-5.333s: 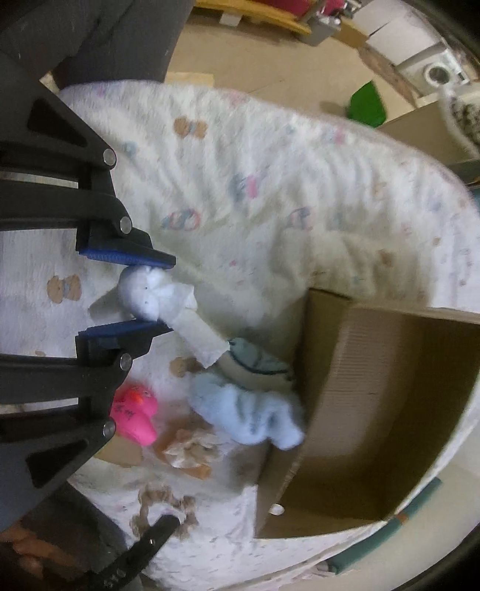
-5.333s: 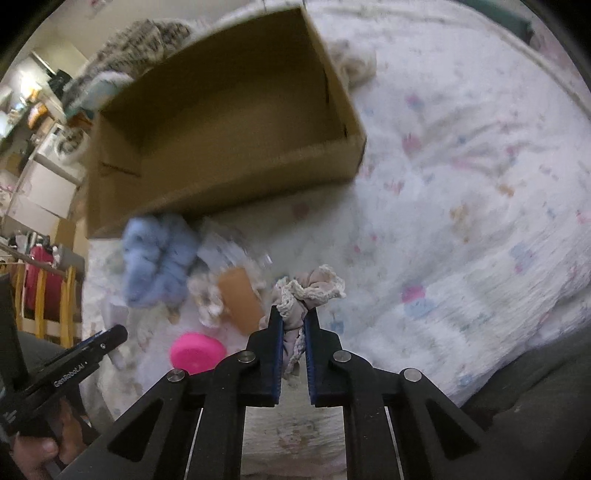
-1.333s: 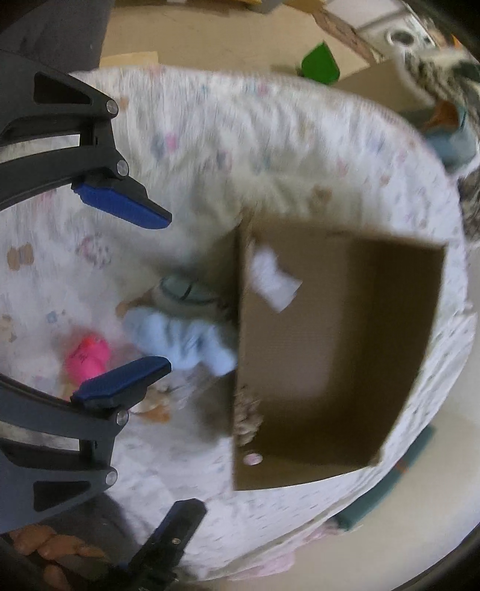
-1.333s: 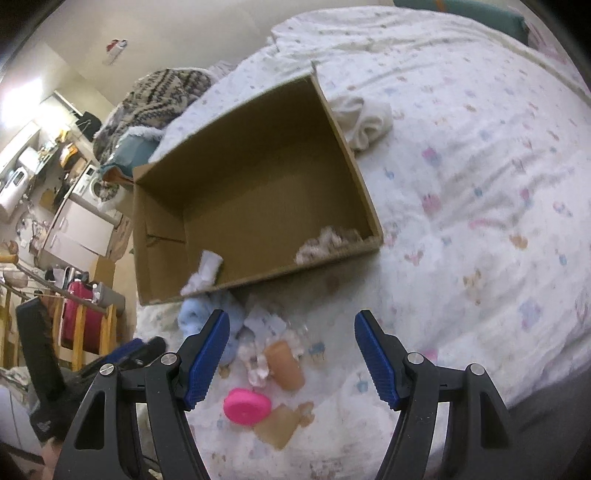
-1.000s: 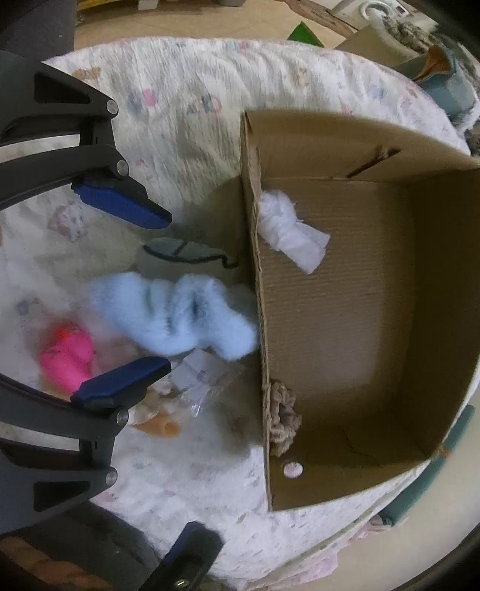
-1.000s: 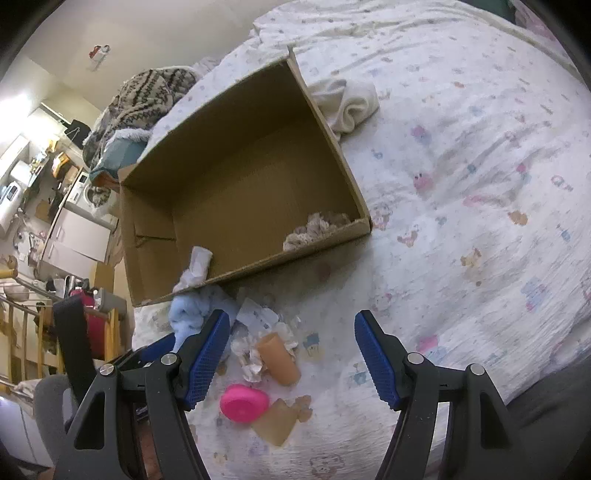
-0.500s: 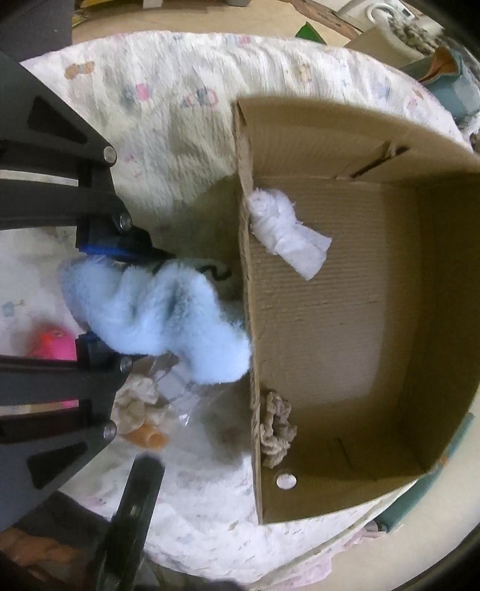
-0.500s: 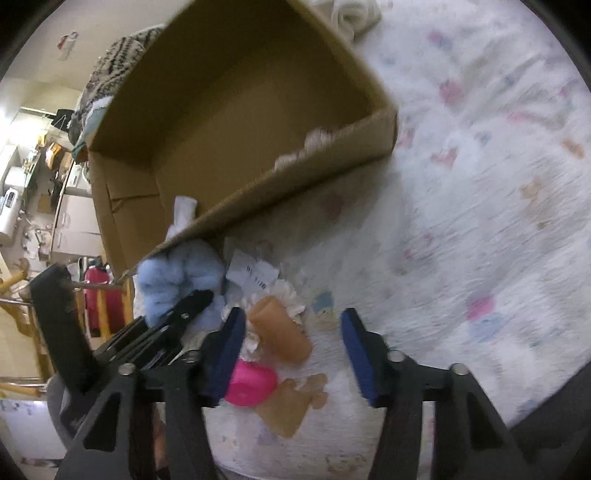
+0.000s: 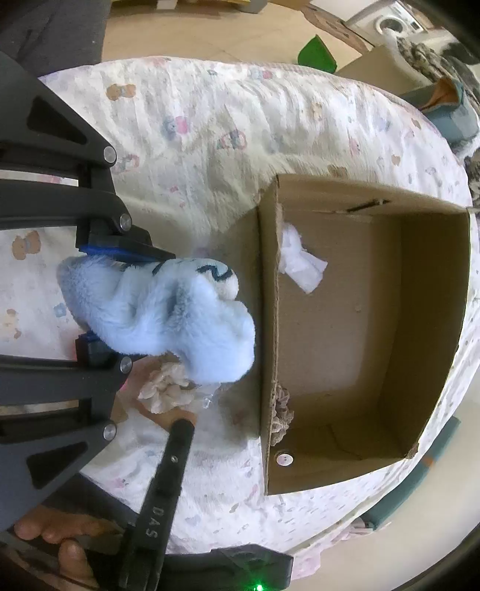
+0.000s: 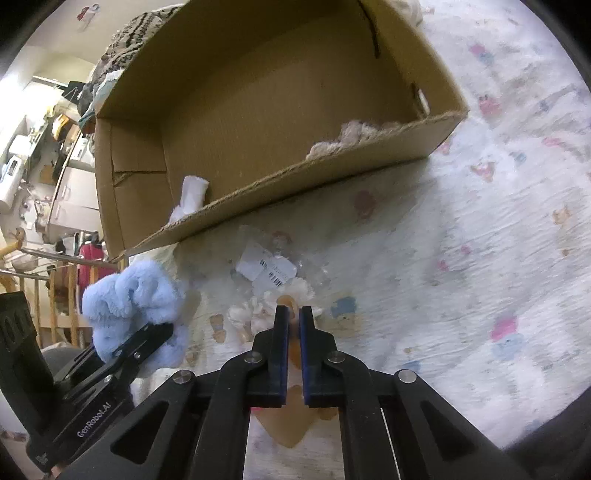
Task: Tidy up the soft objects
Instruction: 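Lift the blue plush toward the box while the right gripper grasps the peach cylinder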
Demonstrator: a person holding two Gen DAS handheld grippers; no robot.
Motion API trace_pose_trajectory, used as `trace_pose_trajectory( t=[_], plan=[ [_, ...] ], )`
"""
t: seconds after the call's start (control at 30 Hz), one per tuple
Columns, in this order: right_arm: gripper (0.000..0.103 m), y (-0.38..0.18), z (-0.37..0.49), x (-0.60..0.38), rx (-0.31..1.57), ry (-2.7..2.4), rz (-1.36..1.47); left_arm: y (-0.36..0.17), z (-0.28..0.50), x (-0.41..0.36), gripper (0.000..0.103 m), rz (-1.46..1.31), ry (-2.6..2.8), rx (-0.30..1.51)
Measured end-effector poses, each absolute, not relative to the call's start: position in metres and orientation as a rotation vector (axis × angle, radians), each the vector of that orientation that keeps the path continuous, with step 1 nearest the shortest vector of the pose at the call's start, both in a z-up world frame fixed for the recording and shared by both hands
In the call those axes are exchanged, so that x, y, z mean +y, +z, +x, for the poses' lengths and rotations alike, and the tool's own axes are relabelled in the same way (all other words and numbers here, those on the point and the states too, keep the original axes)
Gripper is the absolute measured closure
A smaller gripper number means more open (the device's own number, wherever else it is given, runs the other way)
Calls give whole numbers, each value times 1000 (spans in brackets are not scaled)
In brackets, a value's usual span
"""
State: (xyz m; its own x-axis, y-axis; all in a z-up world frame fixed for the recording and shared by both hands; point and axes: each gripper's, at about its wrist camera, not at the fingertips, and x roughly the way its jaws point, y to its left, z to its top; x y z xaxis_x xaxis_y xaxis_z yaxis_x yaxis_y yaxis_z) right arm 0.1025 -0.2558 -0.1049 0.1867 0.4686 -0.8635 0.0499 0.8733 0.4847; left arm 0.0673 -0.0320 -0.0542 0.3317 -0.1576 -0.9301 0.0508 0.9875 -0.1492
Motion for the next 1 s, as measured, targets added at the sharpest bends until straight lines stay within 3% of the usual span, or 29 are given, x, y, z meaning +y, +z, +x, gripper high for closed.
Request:
trace_pose_trajectory(
  t=[0.5,1.0],
  plan=[
    [97,-44,84,-270,1170,375,439,-28,47,-14,77,-63,-11,1104],
    [97,25,105,-275,947,405,416,40,72,-8,77,-41,-28,920]
  ],
)
